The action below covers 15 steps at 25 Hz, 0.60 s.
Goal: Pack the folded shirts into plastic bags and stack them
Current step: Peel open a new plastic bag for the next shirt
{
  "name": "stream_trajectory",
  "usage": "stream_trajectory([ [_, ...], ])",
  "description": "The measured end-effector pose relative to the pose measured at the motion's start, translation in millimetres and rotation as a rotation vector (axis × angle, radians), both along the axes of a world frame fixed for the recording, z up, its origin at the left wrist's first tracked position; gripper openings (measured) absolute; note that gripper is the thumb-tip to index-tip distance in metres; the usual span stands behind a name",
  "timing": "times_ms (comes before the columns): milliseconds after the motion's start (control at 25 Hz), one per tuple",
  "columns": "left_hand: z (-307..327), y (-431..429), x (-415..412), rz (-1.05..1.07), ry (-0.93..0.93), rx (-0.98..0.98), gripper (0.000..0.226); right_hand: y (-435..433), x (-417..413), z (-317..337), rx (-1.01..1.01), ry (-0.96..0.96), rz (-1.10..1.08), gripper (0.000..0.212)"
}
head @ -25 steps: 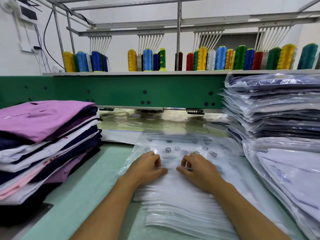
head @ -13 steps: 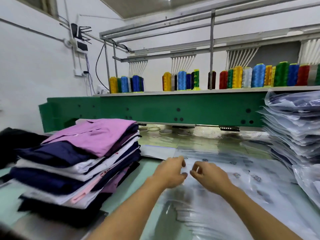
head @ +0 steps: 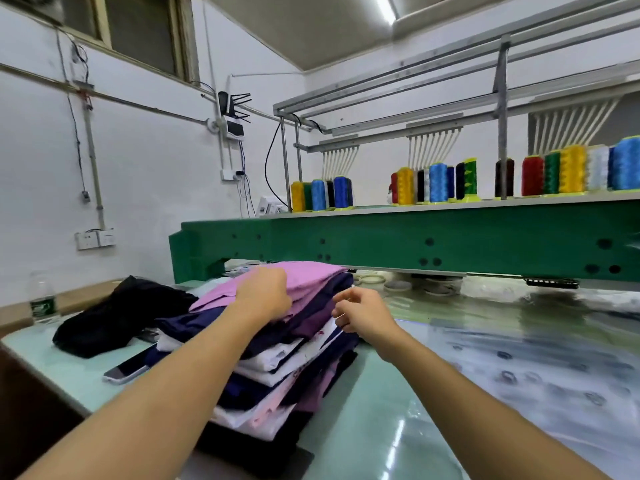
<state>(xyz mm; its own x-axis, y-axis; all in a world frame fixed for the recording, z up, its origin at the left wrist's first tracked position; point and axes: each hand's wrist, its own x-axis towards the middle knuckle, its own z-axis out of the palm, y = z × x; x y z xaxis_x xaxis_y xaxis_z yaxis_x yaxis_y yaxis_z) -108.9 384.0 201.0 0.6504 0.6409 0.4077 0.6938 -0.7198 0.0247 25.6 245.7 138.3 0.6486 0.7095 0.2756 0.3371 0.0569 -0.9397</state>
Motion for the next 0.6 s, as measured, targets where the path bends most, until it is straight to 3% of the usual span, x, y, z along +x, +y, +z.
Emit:
stream_trajectory([
  [160,4.2,27.5,-10.3,-0.041,-0.2,-0.062,0.009,23.6,-7.8,4.1,0.066,0.106,0.002,0.02],
  [280,-0.6,29.7,-6.6,-0.099,0.045,-0.088,0.028,43.8,-10.9,6.1,0.095,0.169,-0.003,0.02],
  [360,-5.5,29.8,-0.7,-0.103,0.187,-0.006,0.035,56.3,-11.5,7.0,0.093,0.187,-0.034,0.021],
  [480,-3.3,35.6,3.0,-0.1,0.192,0.178,0.021,65.3,-11.5,8.3,0.096,0.252,-0.03,0.02],
  [600,6.0,43.1,-0.7,-0.103,0.144,0.153,0.016,71.2,-11.0,10.6,0.112,0.299,0.009,0.017],
])
